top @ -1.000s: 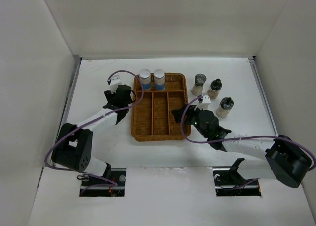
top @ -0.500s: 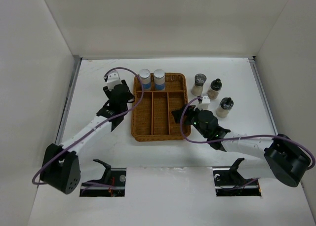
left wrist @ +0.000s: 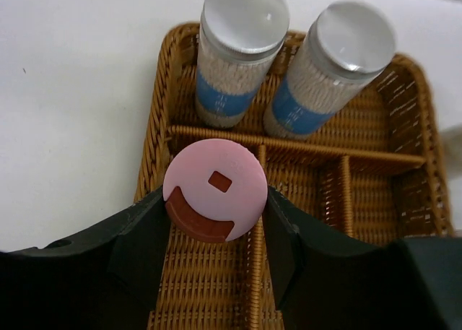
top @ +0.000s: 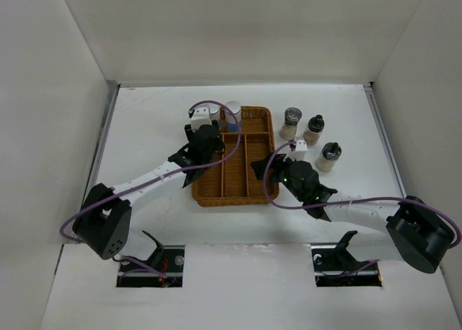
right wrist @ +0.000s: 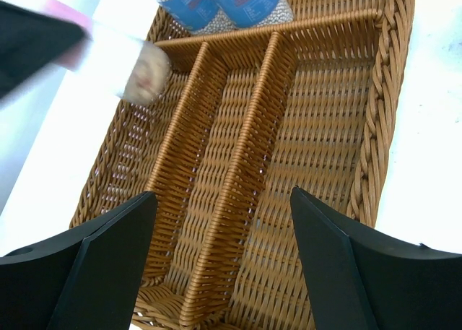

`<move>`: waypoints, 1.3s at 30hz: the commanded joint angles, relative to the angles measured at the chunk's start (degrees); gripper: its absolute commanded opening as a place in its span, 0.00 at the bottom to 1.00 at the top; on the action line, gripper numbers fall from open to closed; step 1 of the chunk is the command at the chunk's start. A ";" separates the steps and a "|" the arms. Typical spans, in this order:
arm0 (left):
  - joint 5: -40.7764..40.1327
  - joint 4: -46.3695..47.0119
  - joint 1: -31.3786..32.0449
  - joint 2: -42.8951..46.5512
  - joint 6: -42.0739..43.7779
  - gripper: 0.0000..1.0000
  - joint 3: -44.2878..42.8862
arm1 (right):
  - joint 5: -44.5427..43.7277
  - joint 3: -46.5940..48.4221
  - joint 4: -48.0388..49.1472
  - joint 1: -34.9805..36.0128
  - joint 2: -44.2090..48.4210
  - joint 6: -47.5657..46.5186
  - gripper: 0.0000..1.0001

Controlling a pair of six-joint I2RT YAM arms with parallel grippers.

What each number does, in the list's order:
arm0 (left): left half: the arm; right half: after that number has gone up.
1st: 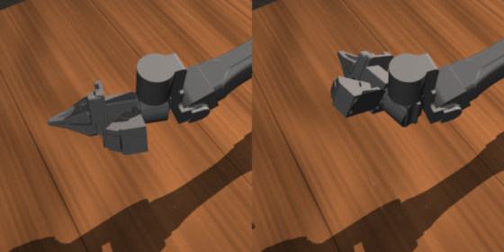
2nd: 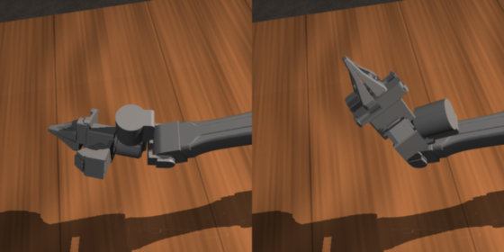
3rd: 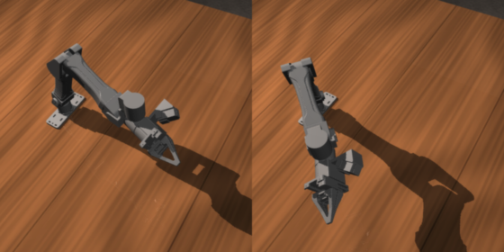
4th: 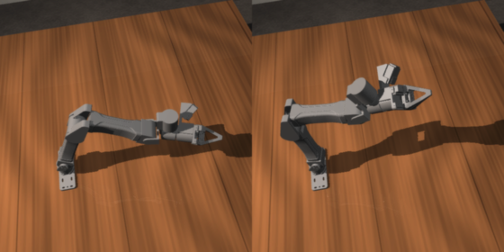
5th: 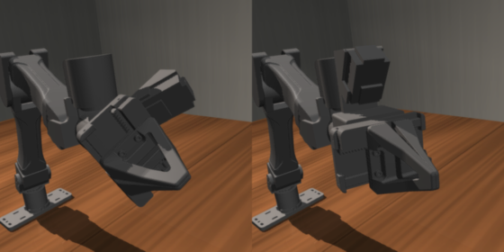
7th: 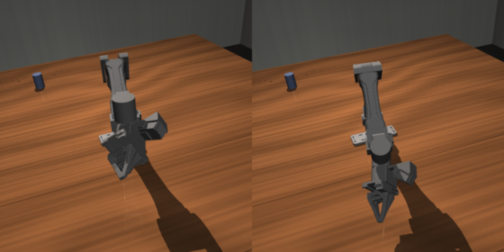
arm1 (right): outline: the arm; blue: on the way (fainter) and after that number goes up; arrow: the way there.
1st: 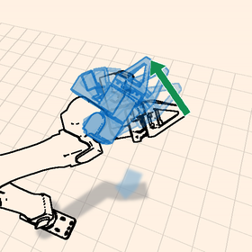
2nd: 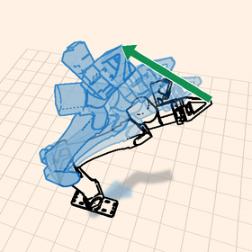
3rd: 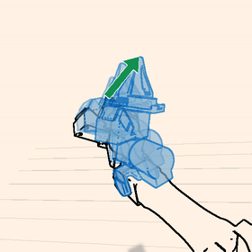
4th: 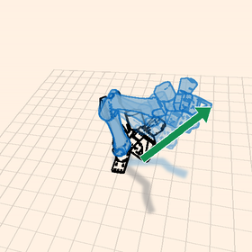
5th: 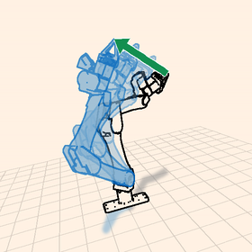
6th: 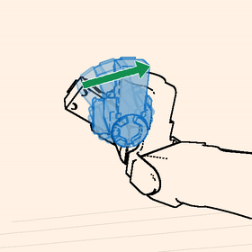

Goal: Organize the condiment bottles

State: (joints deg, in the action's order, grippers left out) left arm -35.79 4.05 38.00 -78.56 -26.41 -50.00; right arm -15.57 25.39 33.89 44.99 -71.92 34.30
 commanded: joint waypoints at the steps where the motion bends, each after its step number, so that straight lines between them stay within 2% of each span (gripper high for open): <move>1: 0.55 2.71 0.10 -2.20 -1.36 0.33 -1.95 | 0.19 0.54 2.58 -0.39 2.31 -0.29 0.81; 8: -1.21 6.40 0.71 -7.39 -1.53 0.35 -0.19 | -0.25 0.37 2.85 -0.39 2.57 -0.29 0.81; 17: -2.79 7.98 1.33 -6.08 -1.18 0.76 1.48 | -0.25 0.54 2.50 -0.39 2.49 -0.73 0.81; 19: -2.79 8.25 1.33 -4.85 -1.10 0.81 2.09 | -0.42 0.54 2.76 -0.39 2.40 -1.61 0.77; 22: -2.79 9.04 1.59 -1.78 -1.01 0.84 3.85 | -0.16 0.89 2.06 -0.39 2.57 -1.96 0.58; 25: -2.36 11.76 1.68 3.05 -1.01 0.83 6.92 | -1.03 1.16 0.57 -0.39 4.85 -3.54 0.34; 27: -2.00 14.39 2.12 7.18 -0.75 0.80 9.82 | -2.61 1.33 -0.92 -0.39 5.74 -3.81 0.27; 34: -0.15 21.87 1.77 16.77 -3.37 0.49 20.63 | -10.78 4.58 -11.81 -1.79 8.46 -5.56 0.31; 37: -0.77 22.40 -0.15 20.37 -8.02 0.42 25.98 | -14.82 6.25 -15.77 -2.32 8.64 -6.70 0.37; 39: -0.60 23.19 -2.17 22.83 -11.62 0.40 29.76 | -17.99 7.91 -19.19 -3.46 8.64 -7.84 0.45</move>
State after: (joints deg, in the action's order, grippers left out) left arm -36.34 23.51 37.95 -58.94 -32.12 -24.01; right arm -26.94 29.28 19.73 42.81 -64.55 28.97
